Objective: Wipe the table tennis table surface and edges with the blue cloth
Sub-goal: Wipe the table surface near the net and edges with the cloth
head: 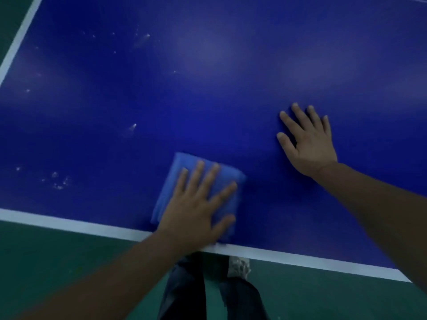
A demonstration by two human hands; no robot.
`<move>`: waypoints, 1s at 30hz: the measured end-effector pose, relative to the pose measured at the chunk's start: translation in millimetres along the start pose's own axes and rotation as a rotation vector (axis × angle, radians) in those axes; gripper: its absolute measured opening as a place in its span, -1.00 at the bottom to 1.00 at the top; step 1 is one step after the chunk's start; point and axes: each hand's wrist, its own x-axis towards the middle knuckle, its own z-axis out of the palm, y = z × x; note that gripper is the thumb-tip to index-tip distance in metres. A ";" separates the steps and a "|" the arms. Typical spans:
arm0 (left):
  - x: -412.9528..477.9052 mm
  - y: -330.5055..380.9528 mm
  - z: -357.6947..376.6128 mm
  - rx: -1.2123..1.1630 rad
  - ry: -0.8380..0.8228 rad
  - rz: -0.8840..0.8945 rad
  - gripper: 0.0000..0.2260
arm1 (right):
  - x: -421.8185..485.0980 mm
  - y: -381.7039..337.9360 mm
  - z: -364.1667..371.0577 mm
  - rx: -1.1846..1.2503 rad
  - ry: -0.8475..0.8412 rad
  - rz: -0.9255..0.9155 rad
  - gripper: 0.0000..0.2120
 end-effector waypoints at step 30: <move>217.9 -178.4 -49.7 0.106 -0.021 0.025 -0.32 | 164.3 -54.1 -29.5 0.043 0.050 0.078 -0.33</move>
